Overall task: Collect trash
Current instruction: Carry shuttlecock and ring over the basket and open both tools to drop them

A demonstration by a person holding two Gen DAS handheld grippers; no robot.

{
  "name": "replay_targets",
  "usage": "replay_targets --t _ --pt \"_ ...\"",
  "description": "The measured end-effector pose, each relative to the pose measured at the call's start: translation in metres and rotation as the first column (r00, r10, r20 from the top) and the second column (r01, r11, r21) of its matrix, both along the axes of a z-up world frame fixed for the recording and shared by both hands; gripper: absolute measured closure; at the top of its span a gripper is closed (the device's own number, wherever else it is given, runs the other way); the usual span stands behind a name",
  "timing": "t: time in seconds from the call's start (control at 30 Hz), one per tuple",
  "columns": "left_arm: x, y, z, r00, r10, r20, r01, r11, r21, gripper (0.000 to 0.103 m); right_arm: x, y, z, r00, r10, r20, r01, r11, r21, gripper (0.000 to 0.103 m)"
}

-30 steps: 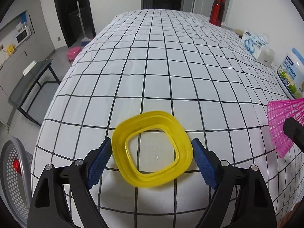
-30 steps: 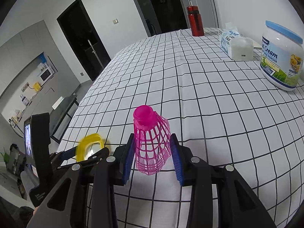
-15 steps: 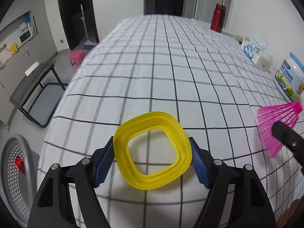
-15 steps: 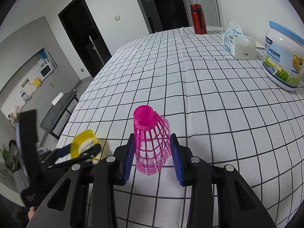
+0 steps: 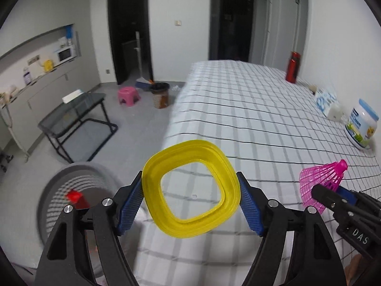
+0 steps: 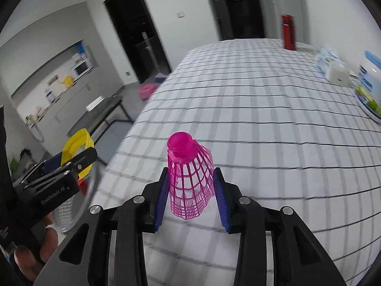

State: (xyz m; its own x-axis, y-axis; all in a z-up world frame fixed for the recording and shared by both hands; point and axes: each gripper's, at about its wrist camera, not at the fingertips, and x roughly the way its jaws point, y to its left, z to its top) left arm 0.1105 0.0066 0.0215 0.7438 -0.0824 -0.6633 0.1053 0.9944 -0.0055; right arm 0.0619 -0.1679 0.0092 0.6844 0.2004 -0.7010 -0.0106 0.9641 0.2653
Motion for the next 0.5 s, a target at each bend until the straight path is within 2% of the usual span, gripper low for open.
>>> replay_targets --t 0.1,0.27,0.5 --pt "-0.014 0.038 0.003 0.999 0.042 -0.002 -0.042 0.999 -0.013 0.031 -0.003 0.041 0.003 0.998 0.066 0.006 -0.066 0.998 -0.001 0.067" --pt "-0.034 0.108 0.008 0.990 0.138 0.013 -0.138 0.990 0.005 0.031 -0.002 0.108 0.008 0.984 0.179 0.013 -0.179 0.984 -0.007 0.067" --pt "-0.048 0.193 0.005 0.965 0.260 0.014 -0.261 0.965 0.037 0.031 0.008 0.204 0.014 0.938 0.346 0.021 -0.345 0.938 -0.038 0.067"
